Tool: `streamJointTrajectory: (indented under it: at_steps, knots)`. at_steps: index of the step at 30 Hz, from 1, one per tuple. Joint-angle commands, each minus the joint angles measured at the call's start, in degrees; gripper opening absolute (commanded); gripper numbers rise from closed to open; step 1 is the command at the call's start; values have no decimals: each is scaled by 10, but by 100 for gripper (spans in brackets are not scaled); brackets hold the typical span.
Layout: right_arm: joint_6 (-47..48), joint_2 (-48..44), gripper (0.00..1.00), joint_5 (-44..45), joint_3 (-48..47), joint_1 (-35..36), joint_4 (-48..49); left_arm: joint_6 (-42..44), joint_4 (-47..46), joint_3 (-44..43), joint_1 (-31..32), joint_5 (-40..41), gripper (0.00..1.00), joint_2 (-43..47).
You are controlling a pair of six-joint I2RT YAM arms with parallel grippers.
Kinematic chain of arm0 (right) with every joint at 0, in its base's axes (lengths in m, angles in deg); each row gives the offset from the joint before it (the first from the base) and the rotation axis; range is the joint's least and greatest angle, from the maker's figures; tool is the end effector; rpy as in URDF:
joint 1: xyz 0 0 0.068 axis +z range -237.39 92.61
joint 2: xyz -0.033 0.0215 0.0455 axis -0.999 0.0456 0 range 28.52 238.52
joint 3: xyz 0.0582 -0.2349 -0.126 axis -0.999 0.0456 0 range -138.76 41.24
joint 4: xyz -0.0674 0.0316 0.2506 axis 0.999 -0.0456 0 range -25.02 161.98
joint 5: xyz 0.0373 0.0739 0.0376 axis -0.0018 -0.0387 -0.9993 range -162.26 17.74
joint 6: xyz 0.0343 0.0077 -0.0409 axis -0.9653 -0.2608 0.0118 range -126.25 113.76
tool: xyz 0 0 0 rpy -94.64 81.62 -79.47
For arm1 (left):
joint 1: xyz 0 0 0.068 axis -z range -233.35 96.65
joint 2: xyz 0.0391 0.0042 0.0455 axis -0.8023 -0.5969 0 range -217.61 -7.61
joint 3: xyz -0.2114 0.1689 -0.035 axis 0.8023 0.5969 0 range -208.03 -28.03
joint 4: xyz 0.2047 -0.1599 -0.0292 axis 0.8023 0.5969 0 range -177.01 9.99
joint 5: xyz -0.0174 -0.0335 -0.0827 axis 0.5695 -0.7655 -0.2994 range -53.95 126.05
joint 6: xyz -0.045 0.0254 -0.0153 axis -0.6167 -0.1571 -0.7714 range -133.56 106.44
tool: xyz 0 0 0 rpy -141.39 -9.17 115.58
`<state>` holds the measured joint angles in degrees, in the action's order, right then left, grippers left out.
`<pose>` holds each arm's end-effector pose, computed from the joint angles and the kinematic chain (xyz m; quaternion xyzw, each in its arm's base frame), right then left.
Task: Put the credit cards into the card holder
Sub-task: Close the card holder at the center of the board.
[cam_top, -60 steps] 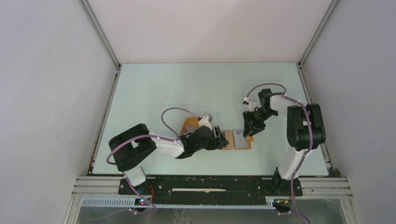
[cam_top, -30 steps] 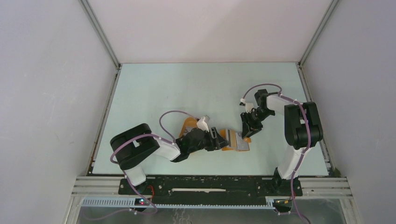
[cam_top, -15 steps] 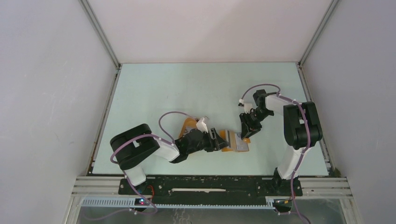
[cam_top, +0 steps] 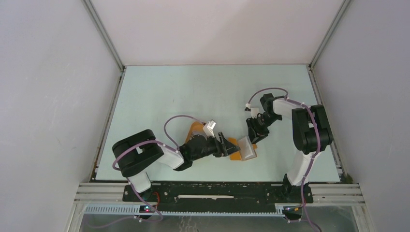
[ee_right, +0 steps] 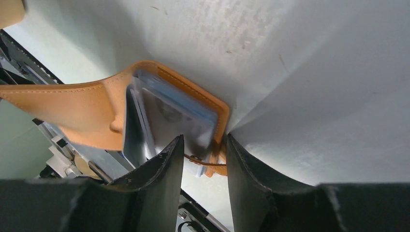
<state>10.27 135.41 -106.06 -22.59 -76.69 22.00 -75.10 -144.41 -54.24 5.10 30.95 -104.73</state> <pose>0.3021 0.0772 0.1392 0.2174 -0.9315 -0.2916 0.0106 0.1520 -0.2538 0.1381 0.0064 0.7850 -0.5530 0.2790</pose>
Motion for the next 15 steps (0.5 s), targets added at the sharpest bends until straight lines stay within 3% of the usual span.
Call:
streamJointTrajectory:
  at_steps: [1,15]
  knots:
    - [-1,6,46,-22,-10,13,-6,-8,-72,4,3,-16,75,-6]
    - [23,-10,48,-16,-13,12,-15,-6,-79,-37,3,-46,73,-43]
